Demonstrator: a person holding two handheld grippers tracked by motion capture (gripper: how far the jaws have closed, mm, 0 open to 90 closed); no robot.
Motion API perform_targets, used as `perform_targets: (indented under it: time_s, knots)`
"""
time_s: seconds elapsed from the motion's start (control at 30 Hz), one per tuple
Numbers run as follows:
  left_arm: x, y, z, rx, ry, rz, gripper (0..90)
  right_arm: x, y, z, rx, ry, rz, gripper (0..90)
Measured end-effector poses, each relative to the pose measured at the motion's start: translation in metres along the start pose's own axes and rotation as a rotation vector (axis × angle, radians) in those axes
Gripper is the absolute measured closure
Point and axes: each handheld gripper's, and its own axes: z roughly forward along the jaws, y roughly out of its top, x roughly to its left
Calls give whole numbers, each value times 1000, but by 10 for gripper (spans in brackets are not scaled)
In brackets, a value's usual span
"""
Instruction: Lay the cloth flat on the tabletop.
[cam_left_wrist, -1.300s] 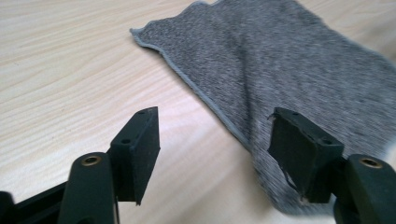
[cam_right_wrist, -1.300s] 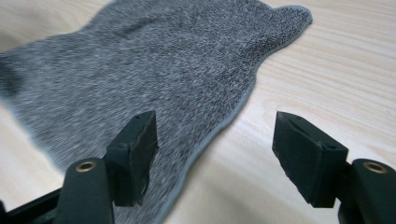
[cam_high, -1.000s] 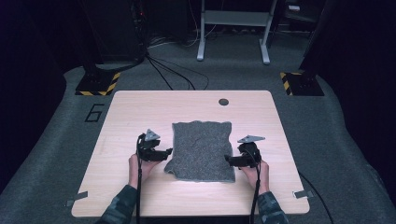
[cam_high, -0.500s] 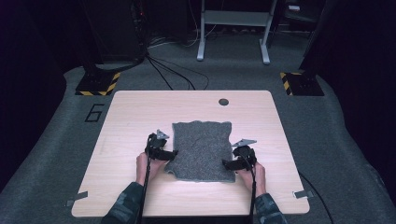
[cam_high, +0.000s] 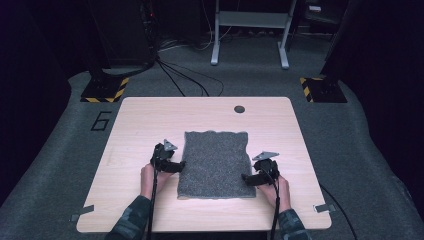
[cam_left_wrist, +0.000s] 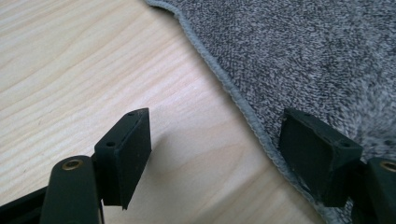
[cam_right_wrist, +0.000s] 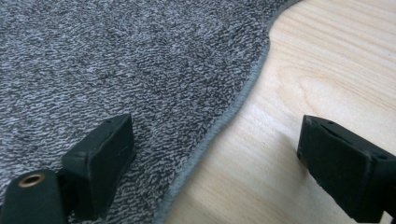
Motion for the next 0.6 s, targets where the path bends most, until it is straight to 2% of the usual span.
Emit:
perform_targets:
  time_s: [0.07,0.1,0.23,0.33,0.37,0.5,0.6]
  knots:
    - [0,-1,-1,0,1,-11,251,0,-2,-1,-11,-3,5,97]
    - [1,-1,-2,13,6,-2,242,0,-3,-1,-12,-1,8,95]
    - [-4,-2,-8,-12,-12,-12,201,1,-3,-1,-7,4,11,60]
    - [-11,-2,-13,-8,-15,8,199,0,-3,0,-20,15,27,45]
    - [-13,-3,-13,-11,-14,9,199,1,-3,0,-14,10,24,43]
    - [-19,-9,-14,29,-12,35,201,4,-2,0,0,2,3,45]
    - [-21,-13,-16,21,-1,38,203,7,-5,-1,-7,-2,3,46]
